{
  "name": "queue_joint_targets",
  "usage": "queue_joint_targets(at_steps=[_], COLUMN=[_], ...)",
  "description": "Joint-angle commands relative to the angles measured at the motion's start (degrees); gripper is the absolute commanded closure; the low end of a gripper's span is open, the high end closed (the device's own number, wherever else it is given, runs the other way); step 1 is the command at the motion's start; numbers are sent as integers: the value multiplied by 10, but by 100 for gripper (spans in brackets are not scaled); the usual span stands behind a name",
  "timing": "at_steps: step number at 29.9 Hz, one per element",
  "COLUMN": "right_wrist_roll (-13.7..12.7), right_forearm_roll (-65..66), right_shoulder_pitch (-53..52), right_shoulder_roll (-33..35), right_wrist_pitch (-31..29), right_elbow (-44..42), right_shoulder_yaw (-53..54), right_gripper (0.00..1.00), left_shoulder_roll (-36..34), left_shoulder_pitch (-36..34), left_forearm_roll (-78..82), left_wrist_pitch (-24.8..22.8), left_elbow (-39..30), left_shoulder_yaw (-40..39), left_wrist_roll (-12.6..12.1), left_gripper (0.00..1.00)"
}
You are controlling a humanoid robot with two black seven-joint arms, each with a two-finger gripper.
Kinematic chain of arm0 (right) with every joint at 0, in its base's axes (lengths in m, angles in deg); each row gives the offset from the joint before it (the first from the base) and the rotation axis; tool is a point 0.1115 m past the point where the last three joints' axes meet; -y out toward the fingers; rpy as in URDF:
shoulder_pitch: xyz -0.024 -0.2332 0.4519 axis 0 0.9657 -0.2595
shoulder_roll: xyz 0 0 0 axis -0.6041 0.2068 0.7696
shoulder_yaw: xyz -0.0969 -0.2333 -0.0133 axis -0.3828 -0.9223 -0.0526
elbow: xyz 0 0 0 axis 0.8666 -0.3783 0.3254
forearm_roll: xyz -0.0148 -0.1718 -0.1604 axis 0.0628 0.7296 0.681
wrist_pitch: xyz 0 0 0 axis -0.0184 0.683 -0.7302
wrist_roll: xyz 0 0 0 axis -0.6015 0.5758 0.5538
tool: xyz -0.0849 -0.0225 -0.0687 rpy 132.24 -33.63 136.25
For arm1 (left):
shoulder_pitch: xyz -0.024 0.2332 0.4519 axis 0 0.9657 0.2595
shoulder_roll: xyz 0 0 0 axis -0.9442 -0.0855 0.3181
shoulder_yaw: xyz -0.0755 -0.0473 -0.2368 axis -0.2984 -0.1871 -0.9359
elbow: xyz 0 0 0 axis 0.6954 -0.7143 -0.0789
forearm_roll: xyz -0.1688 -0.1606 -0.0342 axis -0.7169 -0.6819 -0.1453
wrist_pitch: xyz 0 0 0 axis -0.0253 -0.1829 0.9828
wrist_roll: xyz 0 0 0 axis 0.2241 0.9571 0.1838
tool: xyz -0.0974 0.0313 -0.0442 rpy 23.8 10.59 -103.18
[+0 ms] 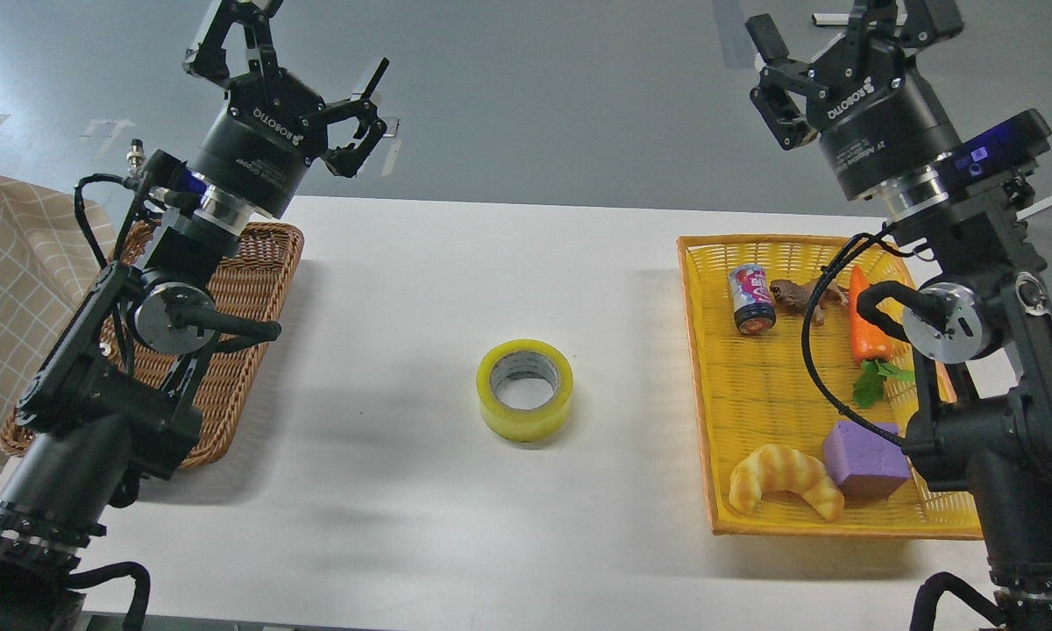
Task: Place and transfer tape with both arms
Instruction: 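Withdraw the right gripper up and away from the tape, then reach the left gripper toward the tape roll on the table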
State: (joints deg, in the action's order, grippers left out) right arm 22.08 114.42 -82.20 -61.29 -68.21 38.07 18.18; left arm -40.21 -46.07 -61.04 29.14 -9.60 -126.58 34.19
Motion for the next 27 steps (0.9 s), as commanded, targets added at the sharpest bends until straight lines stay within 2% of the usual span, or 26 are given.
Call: queue_joint_targets(at_steps=[1,4,6,9,15,20,23,27], right_wrist_roll=[-15,-14,-14,-11,-1,-1,-1,-1], right_forearm_roll=[-20,-21,-21,-21,-21,-20,-20,-20], right_shoulder_pitch=[3,3,3,4,2,4,4,9], right_shoulder_roll=[0,0,0,0,0,0,0,0], right_wrist_pitch=[3,-2,-2,-5,-5,-5,-5,-5], right_elbow=[15,25,25,26,26,26,26,27], right_shoulder_yaw=[3,3,1,-3,-2,-5,-4,-5], right_gripper=[0,0,0,0,0,0,0,0], left_shoulder_roll=[1,3,5,13,19,-1,-82,-96], left_shoulder_pitch=[3,3,3,3,2,-5,-32,-60], left_forearm_roll=[0,-3,-6,-9,-14,36,212,368], left_wrist_pitch=[0,0,0,0,4,17,24,58], left_elbow=[0,2,3,4,7,8,0,-1], left_shoulder_yaw=[-3,-6,-6,-6,-4,22,65,91], left_wrist_roll=[1,7,41,71,67,51,54,56], left_gripper=[2,2,2,2,2,2,2,2])
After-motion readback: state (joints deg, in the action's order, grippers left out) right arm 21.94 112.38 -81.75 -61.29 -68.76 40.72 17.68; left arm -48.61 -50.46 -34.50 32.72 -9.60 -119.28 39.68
